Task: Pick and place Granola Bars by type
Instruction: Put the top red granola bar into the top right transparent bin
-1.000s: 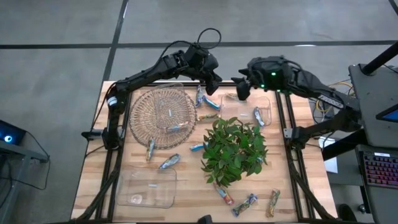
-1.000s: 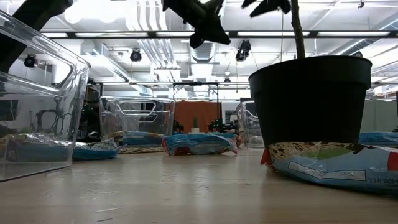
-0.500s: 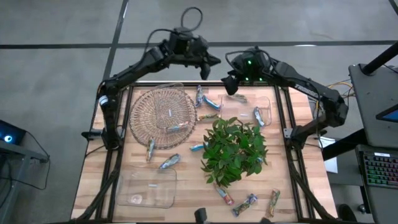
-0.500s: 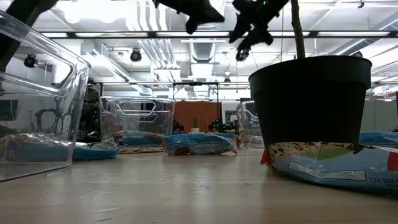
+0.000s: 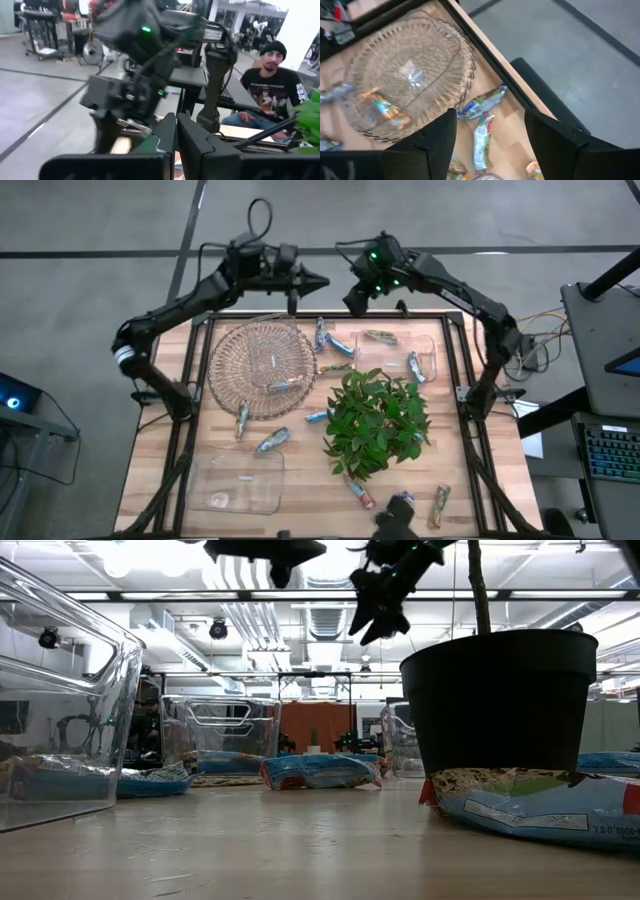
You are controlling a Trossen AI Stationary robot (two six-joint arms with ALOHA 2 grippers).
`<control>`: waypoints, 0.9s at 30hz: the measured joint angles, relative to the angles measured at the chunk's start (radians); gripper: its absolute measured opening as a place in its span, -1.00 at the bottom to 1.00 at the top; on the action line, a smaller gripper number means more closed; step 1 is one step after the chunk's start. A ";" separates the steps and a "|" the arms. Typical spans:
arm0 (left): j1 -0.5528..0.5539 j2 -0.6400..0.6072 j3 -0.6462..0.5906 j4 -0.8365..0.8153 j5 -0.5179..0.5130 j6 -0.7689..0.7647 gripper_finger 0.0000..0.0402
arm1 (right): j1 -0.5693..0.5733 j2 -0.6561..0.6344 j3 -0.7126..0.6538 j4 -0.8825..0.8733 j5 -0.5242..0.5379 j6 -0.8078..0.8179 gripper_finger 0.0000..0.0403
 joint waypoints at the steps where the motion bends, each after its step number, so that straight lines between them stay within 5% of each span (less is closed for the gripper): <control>1: 0.001 -0.028 -0.057 0.051 0.000 -0.009 -1.00 | -0.002 0.029 0.036 -0.025 0.000 -0.006 0.11; 7: 0.010 -0.171 -0.357 0.395 -0.040 -0.093 -1.00 | -0.006 0.201 0.249 -0.172 0.003 -0.004 0.11; 11: 0.010 -0.239 -0.471 0.474 -0.130 -0.136 -1.00 | -0.006 0.311 0.373 -0.317 0.007 0.005 0.11; 20: 0.010 -0.280 -0.526 0.433 -0.141 -0.182 -0.97 | 0.010 0.448 0.472 -0.424 0.003 0.006 0.11; 27: 0.010 -0.280 -0.526 0.417 -0.138 -0.186 -0.66 | 0.036 0.473 0.472 -0.398 -0.004 0.012 0.11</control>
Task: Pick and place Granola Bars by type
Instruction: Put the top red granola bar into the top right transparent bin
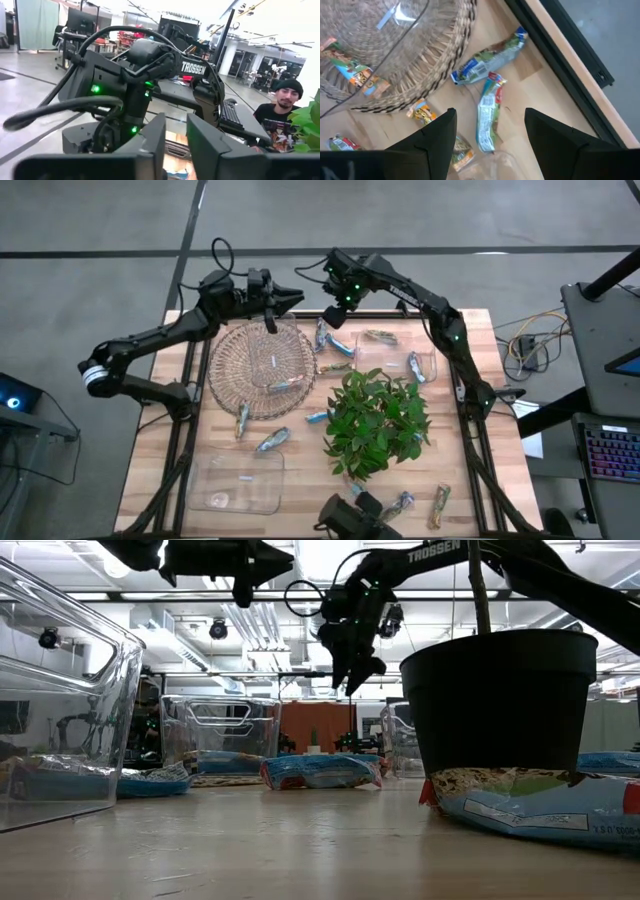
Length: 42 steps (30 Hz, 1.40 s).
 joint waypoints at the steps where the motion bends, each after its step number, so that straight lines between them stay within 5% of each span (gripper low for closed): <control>1: 0.000 0.000 0.000 0.000 0.000 0.000 -0.62 | 0.002 0.003 0.000 0.000 0.000 0.002 0.11; 14: 0.000 0.000 0.000 -0.006 0.083 0.004 -0.23 | 0.016 0.063 -0.002 0.003 0.001 0.064 0.11; 42: 0.000 -0.067 -0.058 -0.025 0.187 0.004 -0.21 | 0.062 0.181 -0.008 -0.003 -0.002 0.116 0.11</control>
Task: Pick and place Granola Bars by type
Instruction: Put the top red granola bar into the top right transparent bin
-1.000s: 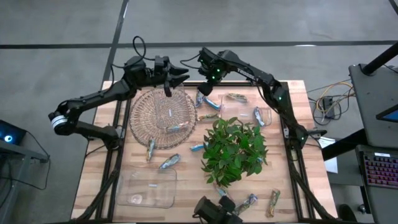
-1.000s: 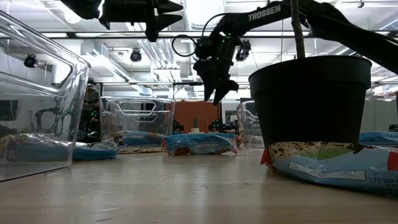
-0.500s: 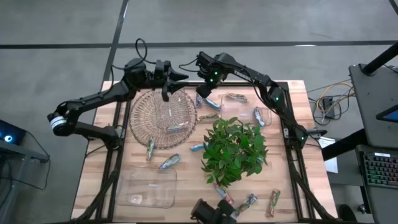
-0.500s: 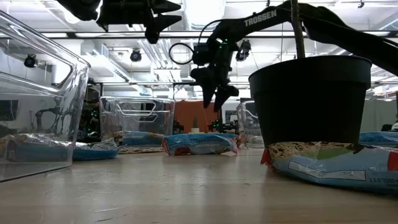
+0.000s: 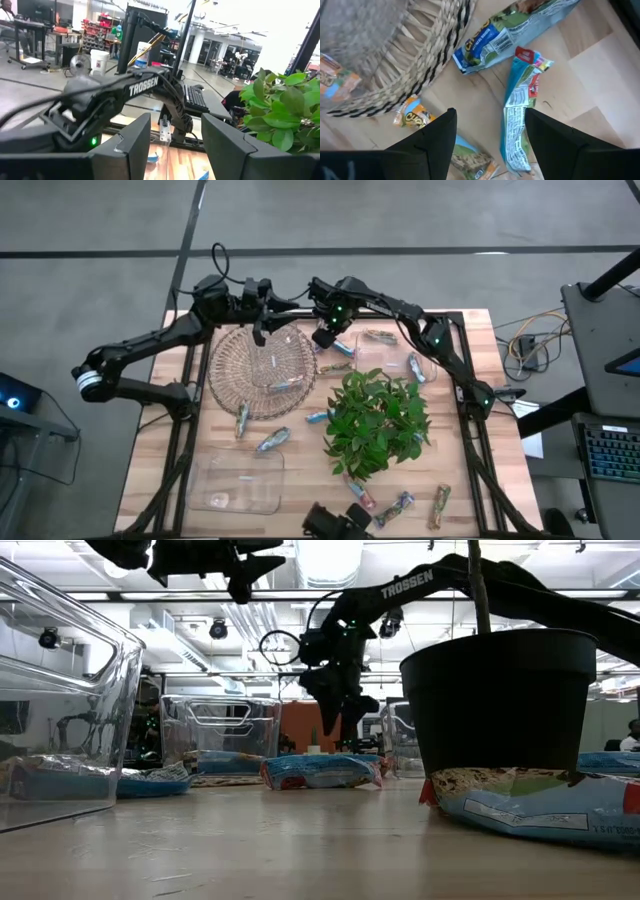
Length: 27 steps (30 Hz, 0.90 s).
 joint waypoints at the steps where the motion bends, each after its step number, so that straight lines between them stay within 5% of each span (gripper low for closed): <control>1: 0.000 -0.004 0.000 -0.001 0.000 0.000 -0.21 | 0.000 0.003 0.000 -0.004 0.010 0.000 0.11; 27: 0.000 -0.012 0.001 0.000 0.024 -0.019 -0.21 | -0.016 0.084 -0.025 -0.040 0.016 -0.013 0.11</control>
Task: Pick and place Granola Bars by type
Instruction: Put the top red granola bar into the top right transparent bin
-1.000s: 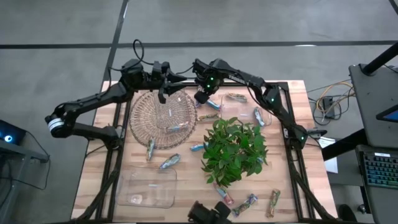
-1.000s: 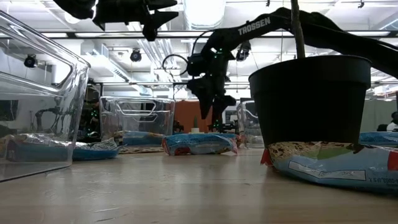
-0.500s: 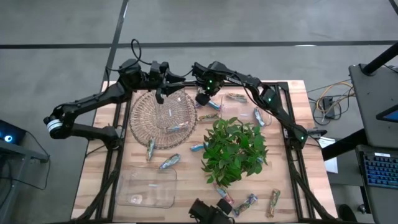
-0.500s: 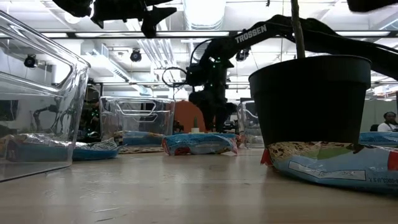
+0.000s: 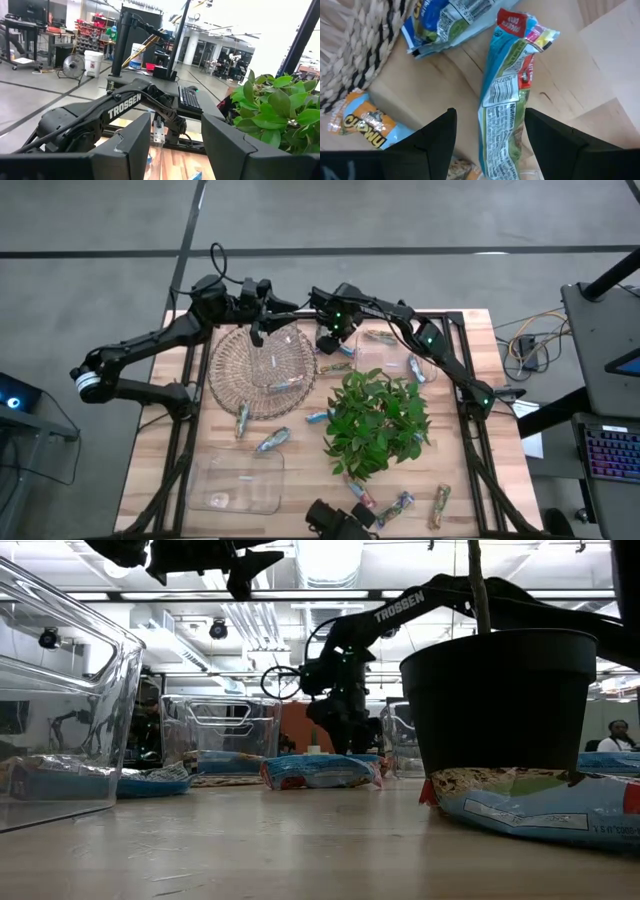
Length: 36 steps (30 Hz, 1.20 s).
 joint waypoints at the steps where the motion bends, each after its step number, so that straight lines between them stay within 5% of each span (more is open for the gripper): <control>1: 0.000 0.000 0.000 0.000 0.000 0.000 -0.21 | 0.000 0.000 0.000 0.000 0.000 0.001 0.10; 7: 0.000 0.000 0.005 0.001 0.000 0.000 -0.21 | -0.003 0.000 -0.003 -0.005 -0.003 0.006 -0.12; 16: 0.000 0.000 0.021 0.001 0.000 -0.006 -0.21 | -0.002 -0.002 -0.018 -0.006 -0.004 -0.011 -0.90; 36: 0.000 -0.001 0.021 0.001 0.000 -0.018 -0.21 | -0.019 -0.272 0.036 -0.017 -0.004 0.253 -0.96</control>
